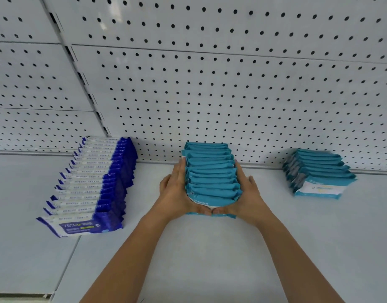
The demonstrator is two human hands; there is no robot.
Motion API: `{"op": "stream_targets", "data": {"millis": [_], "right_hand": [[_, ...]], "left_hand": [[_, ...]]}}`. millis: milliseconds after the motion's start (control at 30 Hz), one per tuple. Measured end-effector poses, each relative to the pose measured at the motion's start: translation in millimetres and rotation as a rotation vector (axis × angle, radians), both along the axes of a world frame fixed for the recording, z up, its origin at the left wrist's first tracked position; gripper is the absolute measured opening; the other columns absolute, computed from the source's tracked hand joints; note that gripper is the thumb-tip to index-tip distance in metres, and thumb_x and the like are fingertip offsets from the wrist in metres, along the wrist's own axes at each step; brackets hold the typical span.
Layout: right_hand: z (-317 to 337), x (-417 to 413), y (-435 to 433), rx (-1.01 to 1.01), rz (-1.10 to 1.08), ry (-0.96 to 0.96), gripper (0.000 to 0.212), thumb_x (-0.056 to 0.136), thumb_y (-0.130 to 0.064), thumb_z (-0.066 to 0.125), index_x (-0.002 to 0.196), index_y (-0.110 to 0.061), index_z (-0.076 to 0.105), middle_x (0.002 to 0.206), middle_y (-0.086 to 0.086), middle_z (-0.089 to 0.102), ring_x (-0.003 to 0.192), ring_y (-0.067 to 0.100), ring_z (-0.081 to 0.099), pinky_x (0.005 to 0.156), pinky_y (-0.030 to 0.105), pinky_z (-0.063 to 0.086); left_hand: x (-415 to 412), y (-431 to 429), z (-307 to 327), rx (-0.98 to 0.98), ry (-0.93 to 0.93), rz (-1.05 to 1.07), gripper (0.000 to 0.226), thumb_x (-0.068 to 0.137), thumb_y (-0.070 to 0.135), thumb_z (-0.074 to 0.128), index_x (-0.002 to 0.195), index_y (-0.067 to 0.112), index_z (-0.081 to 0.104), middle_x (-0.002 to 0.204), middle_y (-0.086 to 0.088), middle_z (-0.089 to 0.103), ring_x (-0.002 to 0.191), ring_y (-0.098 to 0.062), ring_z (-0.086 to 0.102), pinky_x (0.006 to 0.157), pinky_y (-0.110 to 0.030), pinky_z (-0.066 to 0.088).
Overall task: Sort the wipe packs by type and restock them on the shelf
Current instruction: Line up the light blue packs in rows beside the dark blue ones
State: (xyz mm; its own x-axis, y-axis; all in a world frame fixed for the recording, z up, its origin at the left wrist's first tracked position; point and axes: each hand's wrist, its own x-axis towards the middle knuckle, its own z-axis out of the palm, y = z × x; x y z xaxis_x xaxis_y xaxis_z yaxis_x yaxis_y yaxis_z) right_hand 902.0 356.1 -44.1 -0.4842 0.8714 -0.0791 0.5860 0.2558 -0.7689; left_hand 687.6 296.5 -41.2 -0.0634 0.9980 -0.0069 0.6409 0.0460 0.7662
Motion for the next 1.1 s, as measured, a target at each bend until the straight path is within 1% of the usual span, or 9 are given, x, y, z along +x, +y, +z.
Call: {"op": "stream_targets", "data": {"millis": [100, 300, 433, 500, 567, 667, 867, 1000, 1100], "right_hand": [[-5.8, 0.5, -12.0, 0.062, -0.15, -0.074, 0.134, 0.047, -0.082, 0.078, 0.153, -0.046, 0.005, 0.151, -0.025, 0.04, 0.143, -0.006, 0.027, 0.125, 0.043, -0.007], [-8.2, -1.4, -46.8, 0.144, -0.335, -0.128, 0.13, 0.061, -0.082, 0.067, 0.158, -0.027, 0.0, 0.161, -0.01, 0.029, 0.15, 0.005, 0.018, 0.124, 0.036, -0.01], [-4.8, -1.9, -62.3, 0.108, -0.33, -0.057, 0.126, 0.066, -0.073, 0.074, 0.159, -0.025, 0.003, 0.162, -0.006, 0.028, 0.149, 0.013, 0.022, 0.126, 0.041, 0.008], [0.2, 1.0, -70.3, 0.067, -0.319, 0.021, 0.126, 0.065, -0.065, 0.08, 0.159, -0.026, 0.006, 0.162, -0.006, 0.026, 0.149, 0.017, 0.024, 0.122, 0.044, 0.023], [9.1, 6.0, -78.6, 0.05, -0.318, 0.098, 0.123, 0.067, -0.055, 0.085, 0.159, -0.028, 0.007, 0.163, -0.008, 0.023, 0.149, 0.014, 0.023, 0.121, 0.04, 0.026], [28.3, 11.1, -93.0, 0.105, -0.322, 0.211, 0.107, 0.077, -0.043, 0.082, 0.158, -0.028, 0.014, 0.162, -0.013, 0.022, 0.148, 0.007, 0.022, 0.117, 0.027, 0.022], [63.1, -1.1, -127.1, 0.211, -0.236, 0.431, 0.087, 0.083, -0.03, 0.079, 0.153, -0.035, 0.026, 0.146, -0.032, 0.03, 0.123, -0.032, 0.023, 0.097, -0.007, 0.02], [71.9, -22.4, -153.1, 0.218, -0.211, 0.581, 0.083, 0.084, -0.021, 0.079, 0.152, -0.029, 0.032, 0.152, -0.016, 0.038, 0.132, -0.017, 0.033, 0.104, 0.001, 0.027], [73.0, -48.8, -173.7, 0.157, -0.107, 0.61, 0.087, 0.084, -0.025, 0.079, 0.153, -0.032, 0.028, 0.156, -0.018, 0.032, 0.141, -0.008, 0.029, 0.116, 0.019, 0.027]], "left_hand": [[3.7, -7.9, -3.3, 0.017, 0.052, 0.077, 0.156, 0.032, 0.085, 0.077, 0.156, 0.038, -0.005, 0.163, 0.017, 0.015, 0.15, 0.0, 0.006, 0.123, -0.037, 0.002], [15.1, -28.0, -6.1, 0.079, 0.002, 0.198, 0.149, 0.047, 0.075, 0.082, 0.159, 0.023, -0.003, 0.159, 0.007, 0.03, 0.147, -0.011, 0.022, 0.119, -0.027, 0.005], [14.5, -34.9, -6.4, 0.069, -0.027, 0.175, 0.141, 0.043, 0.086, 0.077, 0.156, 0.029, 0.014, 0.151, 0.011, 0.042, 0.14, -0.01, 0.038, 0.119, -0.044, 0.031], [16.7, -43.1, 2.8, 0.098, -0.09, 0.158, 0.123, 0.052, 0.071, 0.086, 0.15, 0.03, 0.024, 0.146, 0.02, 0.039, 0.134, 0.003, 0.036, 0.118, -0.037, 0.034], [20.7, -55.7, 14.8, 0.116, -0.097, 0.15, 0.118, 0.064, 0.055, 0.087, 0.155, 0.022, 0.02, 0.144, 0.024, 0.022, 0.13, 0.014, 0.019, 0.115, -0.019, 0.018], [24.1, -78.3, 25.1, 0.123, -0.045, 0.203, 0.119, 0.073, 0.063, 0.072, 0.161, 0.021, 0.002, 0.166, 0.011, 0.005, 0.15, -0.001, 0.006, 0.123, -0.027, 0.01], [24.1, -144.5, 52.0, 0.299, -0.057, 0.296, 0.091, 0.086, 0.056, 0.064, 0.159, 0.03, 0.017, 0.163, 0.022, 0.011, 0.147, 0.01, 0.01, 0.119, -0.02, 0.016], [3.8, -186.5, 66.6, 0.429, -0.097, 0.392, 0.078, 0.088, 0.04, 0.071, 0.154, 0.032, 0.03, 0.159, 0.019, 0.031, 0.145, -0.001, 0.031, 0.116, -0.019, 0.03], [-27.2, -212.8, 73.2, 0.503, -0.148, 0.494, 0.078, 0.086, 0.032, 0.074, 0.153, 0.027, 0.034, 0.154, 0.015, 0.04, 0.138, -0.005, 0.042, 0.107, -0.013, 0.038]]}}
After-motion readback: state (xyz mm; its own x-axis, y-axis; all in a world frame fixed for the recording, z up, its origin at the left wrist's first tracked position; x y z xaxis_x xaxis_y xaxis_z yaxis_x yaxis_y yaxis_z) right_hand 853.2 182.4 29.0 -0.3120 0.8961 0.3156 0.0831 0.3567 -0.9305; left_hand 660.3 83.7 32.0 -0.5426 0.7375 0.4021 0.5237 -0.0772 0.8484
